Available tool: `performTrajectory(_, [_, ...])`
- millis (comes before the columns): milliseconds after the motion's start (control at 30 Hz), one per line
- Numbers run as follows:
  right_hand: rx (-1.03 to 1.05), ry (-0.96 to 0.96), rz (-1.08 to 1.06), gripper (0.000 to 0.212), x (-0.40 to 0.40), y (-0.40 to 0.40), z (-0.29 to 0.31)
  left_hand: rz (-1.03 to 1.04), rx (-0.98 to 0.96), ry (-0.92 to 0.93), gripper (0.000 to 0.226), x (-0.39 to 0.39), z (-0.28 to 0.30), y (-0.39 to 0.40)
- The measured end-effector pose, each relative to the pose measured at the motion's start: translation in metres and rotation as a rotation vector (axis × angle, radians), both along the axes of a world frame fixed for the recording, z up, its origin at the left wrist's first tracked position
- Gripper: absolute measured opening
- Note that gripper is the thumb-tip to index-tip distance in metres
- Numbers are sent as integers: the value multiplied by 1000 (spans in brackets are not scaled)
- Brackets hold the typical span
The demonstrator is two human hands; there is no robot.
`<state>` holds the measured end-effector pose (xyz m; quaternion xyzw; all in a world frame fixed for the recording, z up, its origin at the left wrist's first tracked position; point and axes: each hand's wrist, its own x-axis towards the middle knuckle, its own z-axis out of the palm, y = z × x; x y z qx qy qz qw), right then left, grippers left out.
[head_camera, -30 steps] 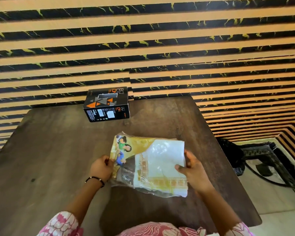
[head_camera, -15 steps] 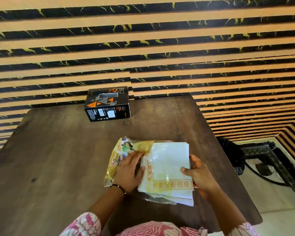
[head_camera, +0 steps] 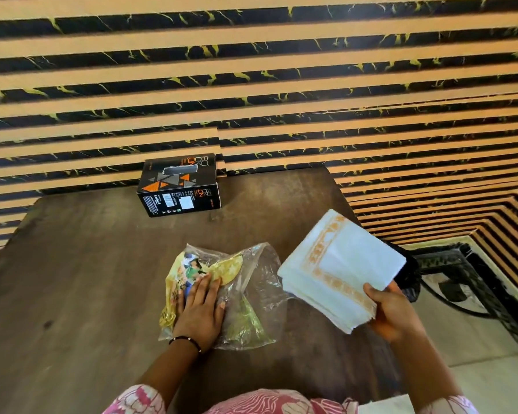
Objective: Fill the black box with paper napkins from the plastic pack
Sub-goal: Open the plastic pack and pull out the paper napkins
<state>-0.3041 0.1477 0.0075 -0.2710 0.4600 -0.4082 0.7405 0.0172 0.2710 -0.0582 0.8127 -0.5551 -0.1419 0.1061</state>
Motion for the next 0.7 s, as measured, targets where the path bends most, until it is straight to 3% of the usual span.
performTrajectory(167, [132,-19,-237,44,17,2,-18,20,30,-38,79,1,-3,3])
performTrajectory(267, [138,64,-224,41,24,6,-24,95,15,-3,81,-3,1,7])
performTrajectory(433, [168,188,68,37,20,15,-17,164,72,-10,72,-9,13,6])
performTrajectory(600, [57,573,430,26,19,33,4,164,242,-25,61,-7,32,-5])
performTrajectory(700, [-99,701,504,16,32,38,21,146,186,-37,57,-9,42,-3])
